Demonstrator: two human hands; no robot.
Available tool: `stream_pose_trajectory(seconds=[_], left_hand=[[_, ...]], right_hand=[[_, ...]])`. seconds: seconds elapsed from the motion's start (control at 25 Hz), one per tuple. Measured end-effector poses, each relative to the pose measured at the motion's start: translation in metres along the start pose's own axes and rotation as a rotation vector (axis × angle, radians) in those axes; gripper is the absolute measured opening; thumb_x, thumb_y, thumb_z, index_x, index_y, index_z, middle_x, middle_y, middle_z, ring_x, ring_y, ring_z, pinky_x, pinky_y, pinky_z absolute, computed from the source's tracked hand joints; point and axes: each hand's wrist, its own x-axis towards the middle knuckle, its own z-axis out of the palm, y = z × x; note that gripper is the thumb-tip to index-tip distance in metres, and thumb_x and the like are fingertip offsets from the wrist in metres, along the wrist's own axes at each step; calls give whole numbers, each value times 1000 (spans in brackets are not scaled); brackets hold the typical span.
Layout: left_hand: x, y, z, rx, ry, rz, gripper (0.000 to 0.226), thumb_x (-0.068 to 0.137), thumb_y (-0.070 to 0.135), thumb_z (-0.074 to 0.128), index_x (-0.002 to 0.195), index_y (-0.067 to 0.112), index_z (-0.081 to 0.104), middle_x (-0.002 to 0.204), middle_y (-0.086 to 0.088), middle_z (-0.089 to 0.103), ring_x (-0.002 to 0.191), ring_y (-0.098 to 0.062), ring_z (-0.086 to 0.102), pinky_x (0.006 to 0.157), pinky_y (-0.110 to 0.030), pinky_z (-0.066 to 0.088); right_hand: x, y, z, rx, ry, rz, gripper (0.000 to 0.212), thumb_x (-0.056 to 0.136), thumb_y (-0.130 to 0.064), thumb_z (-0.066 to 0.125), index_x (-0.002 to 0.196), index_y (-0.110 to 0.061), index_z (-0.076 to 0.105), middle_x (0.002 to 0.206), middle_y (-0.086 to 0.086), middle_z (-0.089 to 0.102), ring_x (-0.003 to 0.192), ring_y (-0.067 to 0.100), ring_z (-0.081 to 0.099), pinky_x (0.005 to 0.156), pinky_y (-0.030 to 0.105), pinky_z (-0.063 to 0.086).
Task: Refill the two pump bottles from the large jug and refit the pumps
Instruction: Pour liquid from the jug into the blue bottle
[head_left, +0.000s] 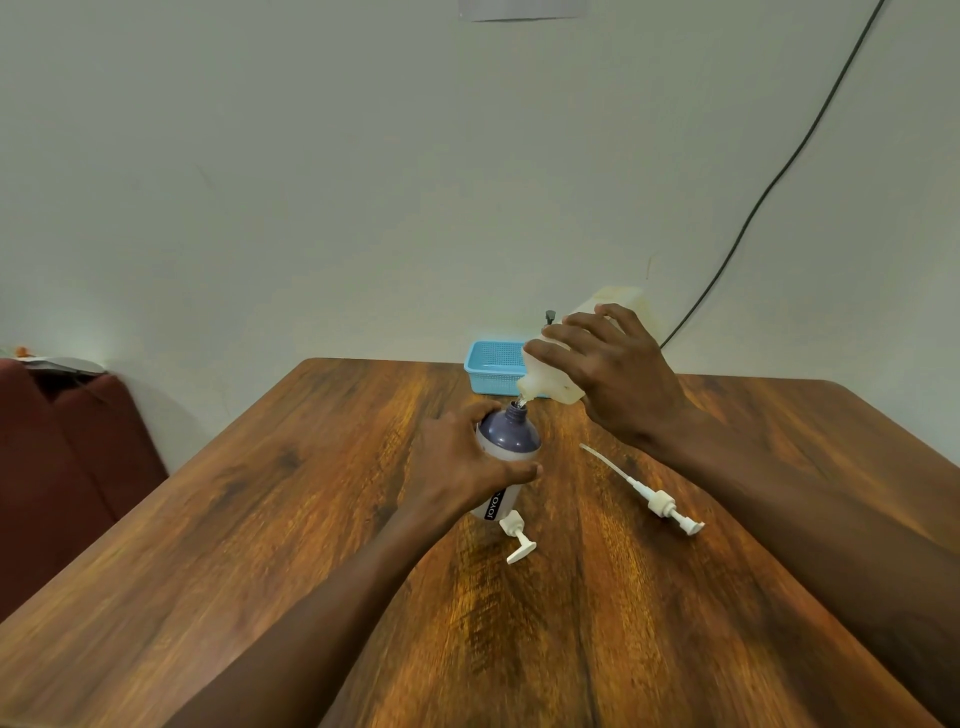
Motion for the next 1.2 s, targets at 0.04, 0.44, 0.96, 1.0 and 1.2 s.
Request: stream_pose_trajectory(seconds=[0.04, 0.44, 0.96, 1.0, 1.2], left_hand=[[0, -1, 0, -2, -1, 4, 89, 56, 76, 77, 132, 31, 64, 117, 13, 71, 98, 0, 63, 76, -6, 43], [1, -3, 3, 3, -1, 16, 85, 57, 76, 77, 129, 32, 66, 114, 15, 72, 95, 1, 64, 79, -12, 51], [-4, -6, 6, -5, 1, 11, 77, 58, 71, 83, 124, 33, 67, 108, 16, 72, 94, 0, 66, 79, -18, 56], [-5, -6, 6, -14, 3, 13, 76, 58, 69, 84, 123, 33, 68, 107, 17, 72, 93, 1, 66, 78, -17, 56], [-8, -4, 4, -77, 17, 33, 70, 60, 60, 92, 121, 32, 69, 106, 18, 71, 96, 5, 66, 78, -12, 54]], right_hand=[[0, 0, 0, 1, 3, -6, 66, 75, -3, 78, 136, -19, 60, 134, 14, 66, 123, 38, 60, 106, 56, 42], [4, -5, -5, 41, 35, -111, 50, 84, -10, 48, 130, -15, 66, 130, 17, 68, 120, 41, 63, 106, 56, 43], [-10, -5, 10, 168, -126, 68, 72, 70, -20, 85, 136, -25, 58, 129, 4, 69, 119, 29, 61, 99, 47, 46], [-15, -6, 14, 232, -152, 131, 74, 68, -28, 86, 136, -26, 57, 126, 2, 70, 116, 28, 63, 95, 44, 48], [-40, -10, 25, 568, -223, 440, 75, 67, -53, 85, 132, -29, 57, 121, -2, 69, 104, 18, 64, 80, 37, 57]])
